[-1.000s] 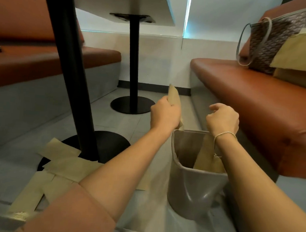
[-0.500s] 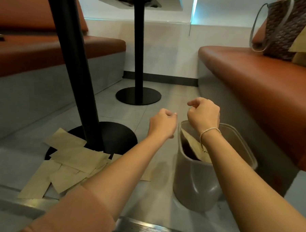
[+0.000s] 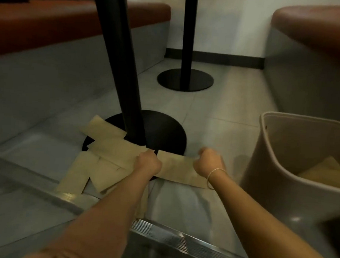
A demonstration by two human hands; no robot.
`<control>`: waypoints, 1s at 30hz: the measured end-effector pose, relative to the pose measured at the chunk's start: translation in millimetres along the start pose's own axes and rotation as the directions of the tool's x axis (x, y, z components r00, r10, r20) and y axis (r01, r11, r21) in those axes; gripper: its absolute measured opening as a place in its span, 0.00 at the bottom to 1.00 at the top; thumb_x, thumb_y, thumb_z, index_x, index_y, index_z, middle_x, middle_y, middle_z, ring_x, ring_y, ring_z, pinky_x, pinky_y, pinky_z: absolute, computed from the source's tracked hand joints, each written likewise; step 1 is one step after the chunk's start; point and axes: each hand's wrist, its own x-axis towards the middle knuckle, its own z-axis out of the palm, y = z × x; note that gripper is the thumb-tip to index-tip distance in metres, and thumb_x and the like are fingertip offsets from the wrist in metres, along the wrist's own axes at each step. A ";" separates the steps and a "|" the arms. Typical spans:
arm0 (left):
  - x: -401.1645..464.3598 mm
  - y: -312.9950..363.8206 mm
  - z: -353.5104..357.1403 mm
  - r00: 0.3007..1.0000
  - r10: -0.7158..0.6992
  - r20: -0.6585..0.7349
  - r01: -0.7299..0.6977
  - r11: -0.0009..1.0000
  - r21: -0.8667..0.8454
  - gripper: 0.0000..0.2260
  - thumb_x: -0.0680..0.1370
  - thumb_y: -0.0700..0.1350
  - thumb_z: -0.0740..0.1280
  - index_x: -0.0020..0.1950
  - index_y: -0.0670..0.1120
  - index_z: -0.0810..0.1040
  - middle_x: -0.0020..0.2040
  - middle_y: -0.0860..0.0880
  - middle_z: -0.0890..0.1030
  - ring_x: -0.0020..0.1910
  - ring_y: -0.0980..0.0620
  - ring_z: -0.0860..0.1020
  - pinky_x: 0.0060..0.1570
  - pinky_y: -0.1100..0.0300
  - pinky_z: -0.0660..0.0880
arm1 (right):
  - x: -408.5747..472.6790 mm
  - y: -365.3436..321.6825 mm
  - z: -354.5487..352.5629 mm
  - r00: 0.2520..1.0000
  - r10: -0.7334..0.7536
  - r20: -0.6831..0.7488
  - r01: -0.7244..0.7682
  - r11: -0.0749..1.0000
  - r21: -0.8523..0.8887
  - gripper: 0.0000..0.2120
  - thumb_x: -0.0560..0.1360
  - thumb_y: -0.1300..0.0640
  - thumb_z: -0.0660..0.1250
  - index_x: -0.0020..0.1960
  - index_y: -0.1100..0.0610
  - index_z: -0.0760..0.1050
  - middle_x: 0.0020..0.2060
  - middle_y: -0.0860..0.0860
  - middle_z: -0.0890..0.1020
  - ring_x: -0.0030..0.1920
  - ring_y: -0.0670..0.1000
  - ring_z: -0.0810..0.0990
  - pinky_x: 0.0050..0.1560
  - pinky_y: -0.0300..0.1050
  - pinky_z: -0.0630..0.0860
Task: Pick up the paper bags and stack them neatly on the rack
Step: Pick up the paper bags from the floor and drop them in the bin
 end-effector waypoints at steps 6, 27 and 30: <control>28.0 -53.0 16.2 0.997 -0.040 -0.070 0.050 0.987 0.151 0.19 0.79 0.46 0.60 0.68 0.41 0.64 0.66 0.40 0.68 0.66 0.43 0.66 0.63 0.56 0.64 | 22.0 27.1 63.1 0.962 0.252 0.102 -0.250 0.968 -0.029 0.22 0.76 0.53 0.62 0.67 0.59 0.64 0.64 0.60 0.69 0.65 0.60 0.68 0.60 0.49 0.69; 70.3 -95.2 14.4 0.983 0.083 -0.163 -0.032 0.955 0.293 0.12 0.79 0.38 0.56 0.62 0.39 0.69 0.54 0.41 0.79 0.53 0.43 0.77 0.41 0.59 0.70 | 76.1 31.8 103.1 0.865 0.478 0.153 -0.502 0.834 0.228 0.43 0.57 0.49 0.80 0.65 0.61 0.65 0.55 0.59 0.77 0.54 0.61 0.78 0.59 0.59 0.73; 71.0 -98.1 6.8 0.983 0.066 -0.171 -0.039 0.986 0.161 0.13 0.79 0.37 0.56 0.63 0.38 0.70 0.51 0.38 0.79 0.51 0.41 0.78 0.42 0.56 0.72 | 76.2 41.4 114.8 0.886 0.441 0.142 -0.462 0.864 0.199 0.29 0.61 0.48 0.75 0.57 0.60 0.74 0.49 0.58 0.80 0.48 0.60 0.79 0.54 0.56 0.76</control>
